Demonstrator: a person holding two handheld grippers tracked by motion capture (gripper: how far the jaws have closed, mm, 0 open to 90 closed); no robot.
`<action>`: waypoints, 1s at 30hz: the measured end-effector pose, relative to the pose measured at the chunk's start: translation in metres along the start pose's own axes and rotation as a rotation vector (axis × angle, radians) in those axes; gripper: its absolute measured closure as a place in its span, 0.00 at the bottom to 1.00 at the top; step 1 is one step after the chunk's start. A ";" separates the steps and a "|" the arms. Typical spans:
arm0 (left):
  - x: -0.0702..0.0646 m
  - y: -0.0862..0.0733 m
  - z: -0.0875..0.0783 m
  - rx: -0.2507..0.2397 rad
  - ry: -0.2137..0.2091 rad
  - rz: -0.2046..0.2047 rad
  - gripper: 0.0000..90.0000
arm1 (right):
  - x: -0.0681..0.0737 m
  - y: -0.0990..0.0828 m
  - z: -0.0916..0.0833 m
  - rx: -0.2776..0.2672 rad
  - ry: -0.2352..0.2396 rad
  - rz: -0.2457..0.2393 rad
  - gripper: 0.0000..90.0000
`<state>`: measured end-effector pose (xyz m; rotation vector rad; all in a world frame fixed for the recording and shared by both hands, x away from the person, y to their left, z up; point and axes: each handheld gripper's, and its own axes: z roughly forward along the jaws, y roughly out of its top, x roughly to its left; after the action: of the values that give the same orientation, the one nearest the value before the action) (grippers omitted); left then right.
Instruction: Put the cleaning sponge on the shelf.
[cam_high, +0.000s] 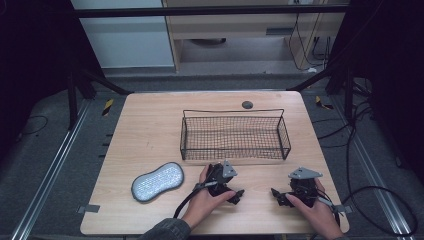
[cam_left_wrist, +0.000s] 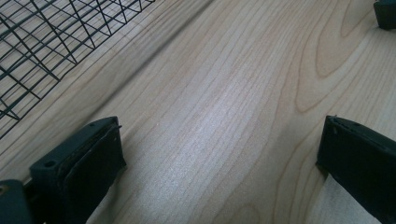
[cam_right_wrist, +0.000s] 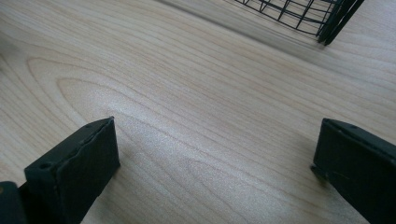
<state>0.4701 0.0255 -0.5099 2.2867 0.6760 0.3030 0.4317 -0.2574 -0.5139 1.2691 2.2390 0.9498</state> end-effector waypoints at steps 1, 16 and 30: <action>0.000 0.000 0.000 0.000 0.001 0.000 0.00 | 0.000 0.000 0.000 0.000 0.000 0.001 0.00; 0.004 0.005 -0.034 -0.014 0.020 0.085 0.04 | 0.000 0.000 0.000 0.000 0.000 0.001 0.00; 0.030 -0.006 -0.089 -0.001 0.060 0.051 0.05 | 0.000 0.000 0.000 0.001 0.000 0.001 0.00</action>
<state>0.4572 0.0973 -0.4500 2.3048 0.6480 0.3974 0.4317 -0.2574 -0.5139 1.2709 2.2389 0.9496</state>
